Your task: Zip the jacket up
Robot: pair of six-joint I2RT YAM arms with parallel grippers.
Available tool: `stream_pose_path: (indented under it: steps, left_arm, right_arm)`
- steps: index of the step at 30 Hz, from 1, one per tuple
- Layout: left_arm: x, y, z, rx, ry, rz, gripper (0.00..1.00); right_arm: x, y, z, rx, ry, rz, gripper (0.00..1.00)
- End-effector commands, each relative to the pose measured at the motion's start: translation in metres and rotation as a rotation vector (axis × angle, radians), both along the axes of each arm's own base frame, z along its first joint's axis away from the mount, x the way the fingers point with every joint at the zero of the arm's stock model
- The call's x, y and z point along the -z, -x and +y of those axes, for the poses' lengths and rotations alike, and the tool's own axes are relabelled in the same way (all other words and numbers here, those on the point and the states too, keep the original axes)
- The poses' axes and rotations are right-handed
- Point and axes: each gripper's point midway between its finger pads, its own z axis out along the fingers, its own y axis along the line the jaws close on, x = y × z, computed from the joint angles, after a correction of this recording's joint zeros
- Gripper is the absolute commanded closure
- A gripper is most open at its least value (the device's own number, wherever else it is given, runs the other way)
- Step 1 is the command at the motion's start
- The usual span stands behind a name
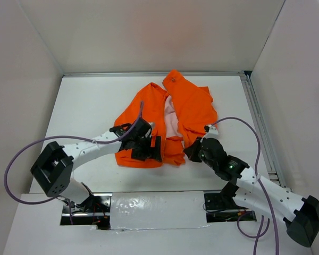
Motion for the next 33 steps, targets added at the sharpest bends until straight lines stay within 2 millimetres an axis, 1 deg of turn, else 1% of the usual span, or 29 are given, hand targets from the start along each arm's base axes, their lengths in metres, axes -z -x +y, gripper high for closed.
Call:
stream_pose_path:
  steps: [1,3,4,6,7,9,11,12,14,17,18,19,22,24,26,27,30,32,33]
  left_arm:
    - [0.011,-0.011,-0.006,-0.004,-0.007,-0.015,0.02]
    - [0.019,-0.015,-0.010,0.013,-0.014,-0.018,0.01]
    - [0.027,-0.017,-0.012,0.013,-0.026,-0.007,0.01]
    - [0.029,-0.022,-0.017,0.009,-0.032,-0.010,0.01]
    - [0.034,-0.025,-0.016,-0.006,-0.057,-0.012,0.01]
    - [0.038,-0.029,-0.019,-0.028,-0.080,-0.015,0.05]
    - [0.041,-0.035,-0.016,-0.072,-0.132,-0.028,0.15]
    - [0.048,-0.035,-0.014,-0.082,-0.158,-0.016,0.17]
    - [0.054,-0.036,-0.014,-0.088,-0.193,-0.022,0.18]
    - [0.067,-0.030,-0.014,-0.083,-0.237,0.007,0.18]
    - [0.068,-0.025,-0.017,-0.074,-0.244,0.015,0.17]
    - [0.073,-0.028,-0.012,-0.090,-0.283,0.003,0.17]
    - [0.079,-0.026,-0.013,-0.100,-0.311,0.014,0.17]
    - [0.079,-0.024,-0.017,-0.103,-0.314,0.030,0.11]
    - [0.084,-0.018,-0.017,-0.096,-0.331,0.050,0.04]
    - [0.084,-0.015,-0.018,-0.108,-0.338,0.052,0.03]
    - [0.089,-0.006,-0.017,-0.123,-0.372,0.068,0.03]
    - [0.096,0.001,-0.012,-0.144,-0.415,0.078,0.10]
    - [0.099,0.002,-0.011,-0.142,-0.424,0.087,0.10]
  right_arm:
    - [-0.005,-0.005,0.009,-0.026,-0.033,-0.017,1.00]
    - [-0.002,-0.005,0.010,-0.026,-0.033,-0.010,1.00]
    - [-0.003,-0.006,0.010,-0.026,-0.036,-0.013,1.00]
    - [0.000,-0.004,0.011,-0.032,-0.038,-0.009,1.00]
    - [0.000,-0.005,0.011,-0.030,-0.042,-0.010,1.00]
    - [0.003,-0.004,0.010,-0.028,-0.042,-0.001,1.00]
    - [0.004,-0.005,0.008,-0.017,-0.043,0.004,1.00]
    - [0.005,-0.005,0.008,-0.017,-0.039,0.007,1.00]
    - [0.007,-0.004,0.007,-0.015,-0.036,0.011,1.00]
    - [0.008,-0.004,0.004,-0.008,-0.031,0.011,1.00]
    - [0.008,-0.004,0.004,-0.006,-0.032,0.009,1.00]
    - [0.009,-0.004,0.002,-0.001,-0.030,0.011,1.00]
    - [0.010,-0.005,0.001,0.007,-0.029,0.013,1.00]
    - [0.013,-0.004,0.001,0.007,-0.026,0.019,1.00]
    - [0.015,-0.004,-0.001,0.013,-0.018,0.027,1.00]
    - [0.015,-0.004,-0.001,0.016,-0.019,0.030,1.00]
    - [0.019,-0.004,-0.003,0.030,-0.013,0.036,1.00]
    - [0.017,-0.005,-0.005,0.037,-0.017,0.029,1.00]
    - [0.017,-0.005,-0.005,0.042,-0.021,0.027,1.00]
